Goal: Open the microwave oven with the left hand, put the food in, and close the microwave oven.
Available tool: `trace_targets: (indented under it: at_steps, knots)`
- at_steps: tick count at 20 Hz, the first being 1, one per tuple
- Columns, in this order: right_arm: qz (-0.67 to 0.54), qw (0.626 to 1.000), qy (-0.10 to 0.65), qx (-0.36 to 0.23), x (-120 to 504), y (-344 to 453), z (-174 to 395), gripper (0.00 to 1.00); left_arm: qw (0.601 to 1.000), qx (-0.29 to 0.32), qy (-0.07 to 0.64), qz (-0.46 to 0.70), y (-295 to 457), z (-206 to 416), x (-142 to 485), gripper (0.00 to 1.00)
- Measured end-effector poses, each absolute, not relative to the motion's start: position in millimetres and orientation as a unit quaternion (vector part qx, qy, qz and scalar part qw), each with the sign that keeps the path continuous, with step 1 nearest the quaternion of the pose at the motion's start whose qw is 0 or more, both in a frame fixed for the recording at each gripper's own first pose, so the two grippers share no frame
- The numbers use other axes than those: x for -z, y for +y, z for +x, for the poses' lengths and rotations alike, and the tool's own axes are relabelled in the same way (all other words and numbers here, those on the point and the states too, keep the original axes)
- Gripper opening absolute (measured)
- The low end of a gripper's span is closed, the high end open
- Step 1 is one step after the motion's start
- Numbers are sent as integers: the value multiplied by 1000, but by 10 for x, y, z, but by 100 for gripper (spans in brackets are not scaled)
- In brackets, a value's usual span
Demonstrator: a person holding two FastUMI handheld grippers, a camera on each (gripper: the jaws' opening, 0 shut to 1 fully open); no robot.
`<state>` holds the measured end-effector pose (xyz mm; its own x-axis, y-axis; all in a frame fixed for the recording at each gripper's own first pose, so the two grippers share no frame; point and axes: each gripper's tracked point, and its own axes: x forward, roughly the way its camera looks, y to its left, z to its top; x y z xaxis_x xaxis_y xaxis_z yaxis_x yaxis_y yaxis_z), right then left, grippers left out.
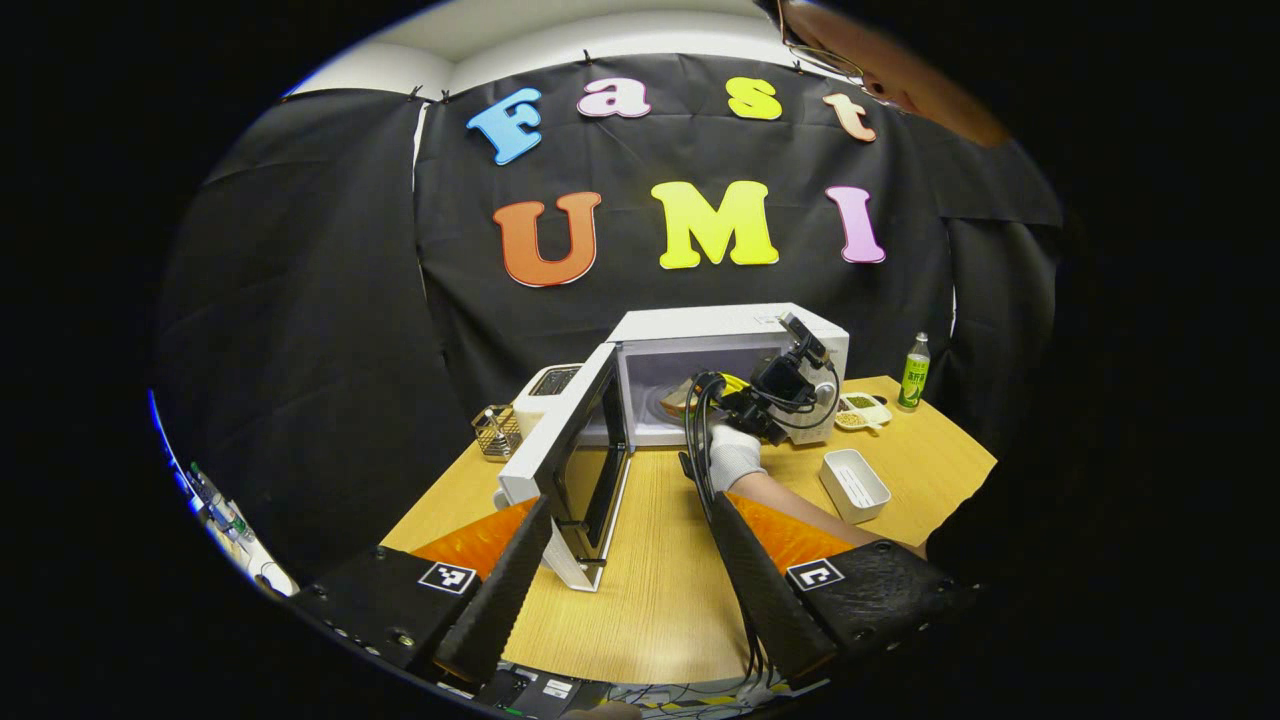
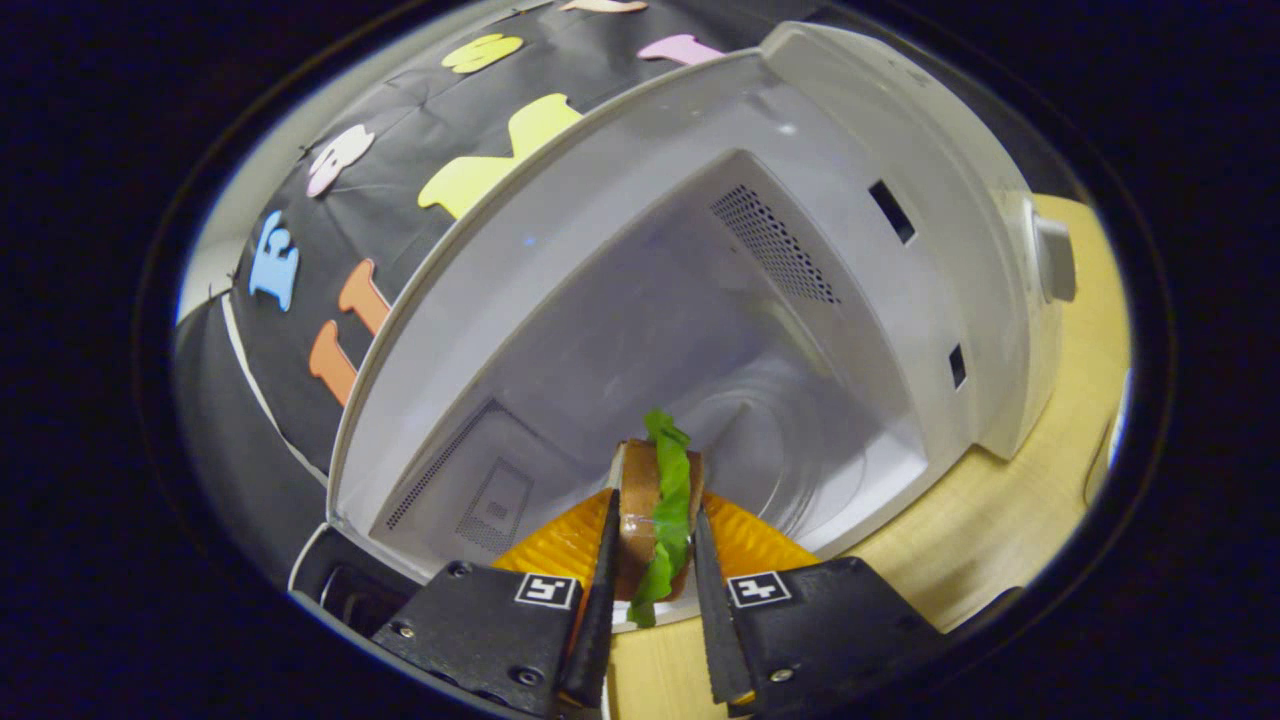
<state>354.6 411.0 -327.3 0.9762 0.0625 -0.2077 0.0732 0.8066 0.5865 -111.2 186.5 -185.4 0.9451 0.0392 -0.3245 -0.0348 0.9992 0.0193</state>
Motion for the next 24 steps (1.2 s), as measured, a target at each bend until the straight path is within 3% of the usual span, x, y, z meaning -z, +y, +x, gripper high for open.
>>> trace_targets:
  at_steps: [1, 3, 5, 9, 10, 12, 13, 14, 24]
  knots:
    - [277, 955, 107, 14, 3281, 4044, 3554, 36, 986, -18, 166, 4, 1862, -1113, 1872, 97]
    - [215, 970, 109, 26, 3327, 3979, 3582, 48, 986, -19, 167, 0, 1862, -1102, 1895, 97]
    - [165, 979, 111, 35, 3347, 3857, 3624, 75, 986, -18, 165, -9, 1861, -1086, 1906, 97]
    - [90, 992, 86, 30, 3216, 3742, 3543, 83, 987, -23, 155, -33, 1891, -1056, 1878, 97]
    - [82, 994, 72, 23, 3130, 3744, 3513, 94, 987, -25, 154, -36, 1901, -1034, 1874, 97]
    - [78, 995, 64, 10, 3005, 3789, 3417, 89, 988, -29, 149, -33, 1941, -1044, 1847, 97]
    - [72, 995, 62, 1, 2935, 3816, 3360, 90, 988, -30, 146, -30, 1948, -1047, 1838, 97]
    - [67, 996, 61, -5, 2870, 3830, 3287, 97, 989, -31, 141, -28, 1964, -1044, 1796, 97]
    - [19, 995, 47, -84, 1878, 3490, 2318, 98, 994, -32, 99, -19, 1987, -1115, 1355, 97]
